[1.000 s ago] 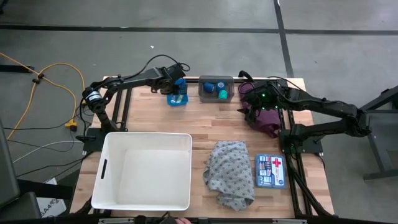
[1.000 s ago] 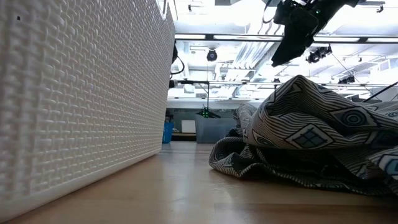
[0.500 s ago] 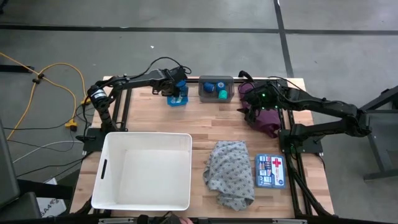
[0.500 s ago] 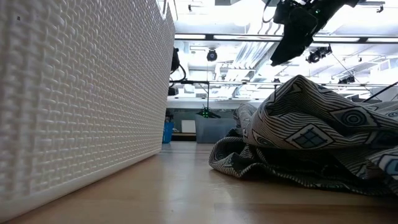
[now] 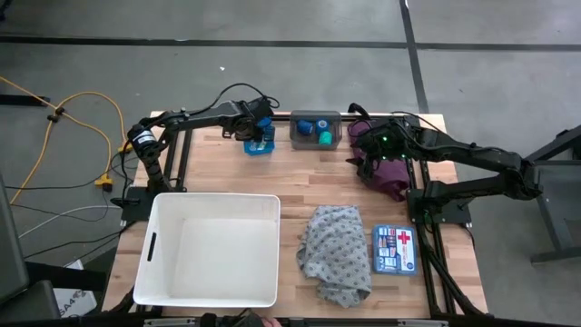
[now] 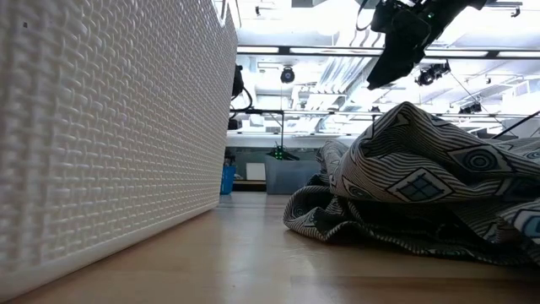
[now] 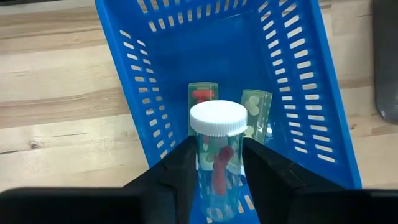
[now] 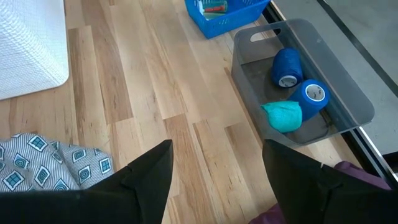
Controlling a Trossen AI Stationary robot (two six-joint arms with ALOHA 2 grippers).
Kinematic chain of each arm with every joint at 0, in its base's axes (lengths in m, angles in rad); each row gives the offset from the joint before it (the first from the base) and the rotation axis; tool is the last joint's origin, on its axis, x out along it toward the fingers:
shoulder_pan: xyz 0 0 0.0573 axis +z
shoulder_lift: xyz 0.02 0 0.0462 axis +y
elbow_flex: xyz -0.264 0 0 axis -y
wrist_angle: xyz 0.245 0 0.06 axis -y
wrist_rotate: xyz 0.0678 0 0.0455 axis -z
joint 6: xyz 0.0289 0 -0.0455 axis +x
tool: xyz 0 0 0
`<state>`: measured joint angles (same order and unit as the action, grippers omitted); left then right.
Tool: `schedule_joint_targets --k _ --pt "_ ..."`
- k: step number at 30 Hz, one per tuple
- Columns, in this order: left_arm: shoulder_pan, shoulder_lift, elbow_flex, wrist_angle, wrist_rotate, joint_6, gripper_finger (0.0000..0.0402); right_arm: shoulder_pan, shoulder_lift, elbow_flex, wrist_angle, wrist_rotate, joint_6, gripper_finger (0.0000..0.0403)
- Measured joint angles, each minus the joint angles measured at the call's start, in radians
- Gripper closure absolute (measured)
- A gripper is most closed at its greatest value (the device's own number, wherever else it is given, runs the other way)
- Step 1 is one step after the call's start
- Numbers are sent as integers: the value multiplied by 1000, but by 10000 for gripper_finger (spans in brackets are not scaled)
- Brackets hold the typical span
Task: Pick & place medical supplies in basket/bin
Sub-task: Put the blue pill bottle into the blue bin, then put the patient gown into the white bin
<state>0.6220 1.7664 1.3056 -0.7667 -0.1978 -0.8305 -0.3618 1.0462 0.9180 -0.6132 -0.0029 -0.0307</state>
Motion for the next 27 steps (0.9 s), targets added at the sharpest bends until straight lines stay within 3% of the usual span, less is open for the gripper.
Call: schedule_joint_targets --k 19,27 --pt "0 -2 0 -1 4 1 265 0 0 0 1 0 0 166" --pt "0 -70 0 -6 8 3 265 0 0 0 1 0 0 166"
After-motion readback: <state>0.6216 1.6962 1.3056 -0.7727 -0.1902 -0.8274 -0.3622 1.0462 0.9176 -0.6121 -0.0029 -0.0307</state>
